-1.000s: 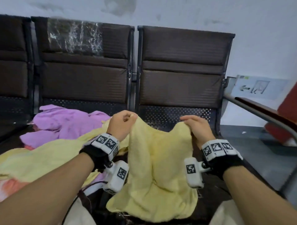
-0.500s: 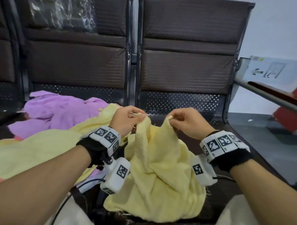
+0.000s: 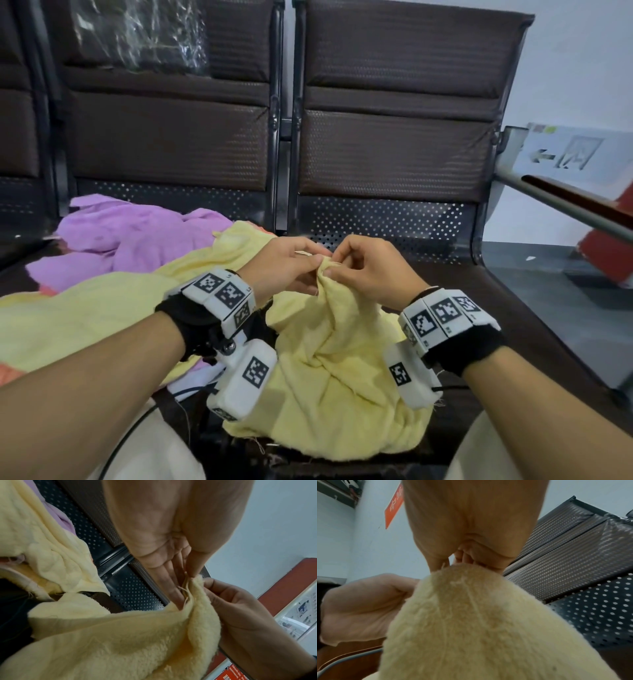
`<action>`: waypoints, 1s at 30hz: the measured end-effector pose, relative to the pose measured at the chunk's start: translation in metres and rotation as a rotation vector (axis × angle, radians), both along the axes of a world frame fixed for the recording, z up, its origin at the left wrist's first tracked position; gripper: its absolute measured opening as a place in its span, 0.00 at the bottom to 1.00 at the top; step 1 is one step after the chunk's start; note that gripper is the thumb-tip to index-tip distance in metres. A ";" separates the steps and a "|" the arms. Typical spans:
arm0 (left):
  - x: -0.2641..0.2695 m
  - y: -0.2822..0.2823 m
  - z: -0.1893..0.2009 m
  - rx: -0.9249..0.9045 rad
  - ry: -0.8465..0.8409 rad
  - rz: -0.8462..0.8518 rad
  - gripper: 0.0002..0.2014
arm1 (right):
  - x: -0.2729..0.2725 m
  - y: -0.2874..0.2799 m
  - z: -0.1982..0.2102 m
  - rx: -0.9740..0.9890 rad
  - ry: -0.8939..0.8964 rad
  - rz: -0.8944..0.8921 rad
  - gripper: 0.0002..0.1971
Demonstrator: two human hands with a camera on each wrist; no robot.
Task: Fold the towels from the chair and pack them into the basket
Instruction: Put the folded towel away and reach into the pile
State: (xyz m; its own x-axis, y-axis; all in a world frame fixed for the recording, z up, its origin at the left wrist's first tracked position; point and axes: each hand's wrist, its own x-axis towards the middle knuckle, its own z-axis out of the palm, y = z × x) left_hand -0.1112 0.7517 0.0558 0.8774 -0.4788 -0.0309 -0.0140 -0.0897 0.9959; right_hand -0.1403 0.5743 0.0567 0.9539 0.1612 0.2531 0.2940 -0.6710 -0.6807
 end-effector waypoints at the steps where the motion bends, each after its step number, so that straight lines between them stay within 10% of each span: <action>1: -0.001 0.001 0.001 -0.006 0.010 -0.010 0.08 | 0.000 0.000 -0.001 0.013 0.000 -0.009 0.09; 12: -0.006 0.004 0.001 0.004 -0.095 0.011 0.07 | -0.005 -0.007 0.009 0.082 0.085 0.038 0.12; 19: 0.006 0.009 0.006 -0.034 -0.163 0.271 0.14 | -0.006 -0.017 0.006 -0.408 0.348 0.131 0.25; 30: 0.006 0.008 0.004 0.322 -0.440 0.251 0.14 | -0.014 -0.035 0.031 -0.635 -0.101 -0.067 0.09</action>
State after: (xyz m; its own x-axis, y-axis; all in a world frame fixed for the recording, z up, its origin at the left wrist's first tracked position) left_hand -0.1056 0.7598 0.0603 0.9256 -0.2822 0.2523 -0.3585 -0.4399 0.8234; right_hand -0.1543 0.5388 0.0877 0.9437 0.2499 0.2169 0.2790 -0.9533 -0.1159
